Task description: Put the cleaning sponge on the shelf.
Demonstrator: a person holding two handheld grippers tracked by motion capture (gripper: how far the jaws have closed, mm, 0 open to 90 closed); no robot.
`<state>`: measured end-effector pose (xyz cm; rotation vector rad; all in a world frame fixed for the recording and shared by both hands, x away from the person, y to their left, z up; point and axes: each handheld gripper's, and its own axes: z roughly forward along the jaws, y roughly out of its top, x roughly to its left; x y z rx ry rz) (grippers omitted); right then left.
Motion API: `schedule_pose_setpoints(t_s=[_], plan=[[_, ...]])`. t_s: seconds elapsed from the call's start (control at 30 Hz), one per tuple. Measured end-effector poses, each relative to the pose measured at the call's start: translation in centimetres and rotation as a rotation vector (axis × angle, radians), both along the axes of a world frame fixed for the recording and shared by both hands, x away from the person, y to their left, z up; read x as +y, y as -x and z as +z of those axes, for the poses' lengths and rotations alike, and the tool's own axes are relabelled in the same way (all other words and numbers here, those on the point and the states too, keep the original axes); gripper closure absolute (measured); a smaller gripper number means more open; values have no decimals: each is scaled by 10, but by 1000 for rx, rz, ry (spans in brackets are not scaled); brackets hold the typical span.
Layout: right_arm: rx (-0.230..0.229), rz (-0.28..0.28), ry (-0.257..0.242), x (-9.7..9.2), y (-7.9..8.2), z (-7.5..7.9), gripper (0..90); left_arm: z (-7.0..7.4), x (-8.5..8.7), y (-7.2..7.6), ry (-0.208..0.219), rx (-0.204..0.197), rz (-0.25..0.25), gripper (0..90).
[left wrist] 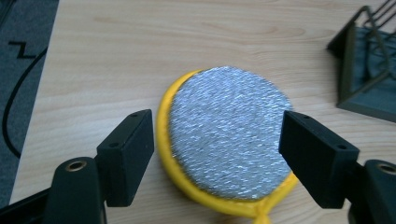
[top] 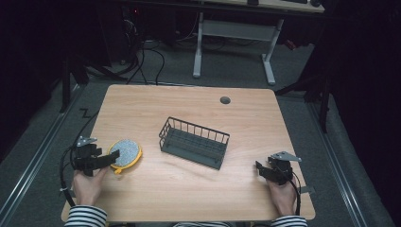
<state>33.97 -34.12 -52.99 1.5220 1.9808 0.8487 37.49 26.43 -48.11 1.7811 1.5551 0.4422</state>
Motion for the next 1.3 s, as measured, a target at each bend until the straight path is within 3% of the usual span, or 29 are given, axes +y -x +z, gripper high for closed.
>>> schedule_pose_setpoints(t_s=[0.2,0.6,0.8,1.3], plan=[[4,-17,5,0,0,0,374,-16,12,-6,16,31,49,298],[3,-25,8,1,0,0,370,-25,15,-17,34,40,74,397],[3,-26,8,1,0,0,369,-30,14,-19,47,55,71,457],[3,-28,8,1,1,0,369,-33,9,-20,36,76,41,590]])
